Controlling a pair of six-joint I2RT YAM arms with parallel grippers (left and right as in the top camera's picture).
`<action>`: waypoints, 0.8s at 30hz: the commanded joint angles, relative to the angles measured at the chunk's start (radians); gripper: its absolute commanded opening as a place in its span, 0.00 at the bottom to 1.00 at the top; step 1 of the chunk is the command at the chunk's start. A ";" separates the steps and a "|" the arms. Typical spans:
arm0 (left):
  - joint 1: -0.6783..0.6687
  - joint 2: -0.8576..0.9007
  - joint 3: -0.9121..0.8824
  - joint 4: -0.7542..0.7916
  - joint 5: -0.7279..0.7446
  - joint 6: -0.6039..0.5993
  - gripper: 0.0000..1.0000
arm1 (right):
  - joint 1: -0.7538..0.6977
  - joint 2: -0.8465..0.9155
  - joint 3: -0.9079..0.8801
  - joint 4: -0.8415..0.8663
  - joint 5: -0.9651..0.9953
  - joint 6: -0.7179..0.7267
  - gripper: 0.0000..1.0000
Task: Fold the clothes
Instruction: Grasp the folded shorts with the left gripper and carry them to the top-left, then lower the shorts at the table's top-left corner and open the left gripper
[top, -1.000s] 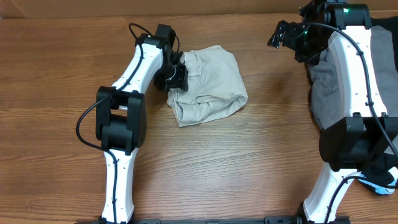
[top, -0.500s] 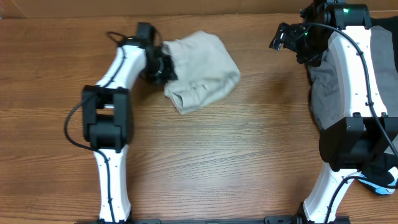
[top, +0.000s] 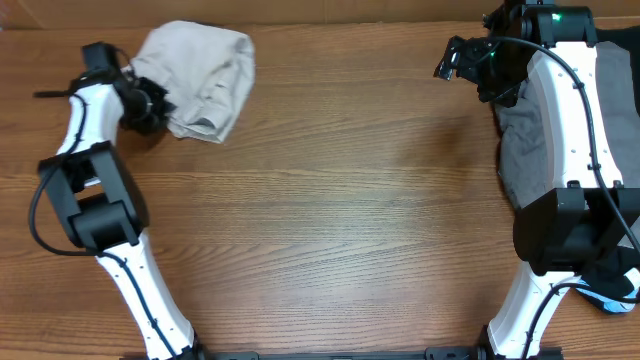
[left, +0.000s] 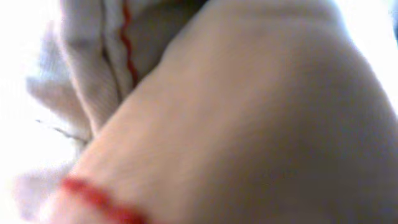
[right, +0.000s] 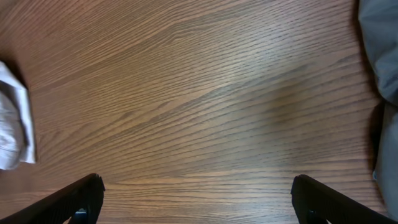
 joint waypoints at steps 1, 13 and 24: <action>0.067 0.060 -0.025 0.070 -0.163 -0.121 0.04 | -0.003 -0.020 -0.003 0.006 0.005 -0.003 1.00; 0.072 0.060 -0.025 0.214 -0.304 -0.095 0.28 | -0.003 -0.019 -0.003 0.022 0.021 -0.002 1.00; 0.076 -0.003 -0.016 0.180 0.114 0.315 1.00 | -0.003 -0.019 -0.003 0.051 0.020 -0.001 1.00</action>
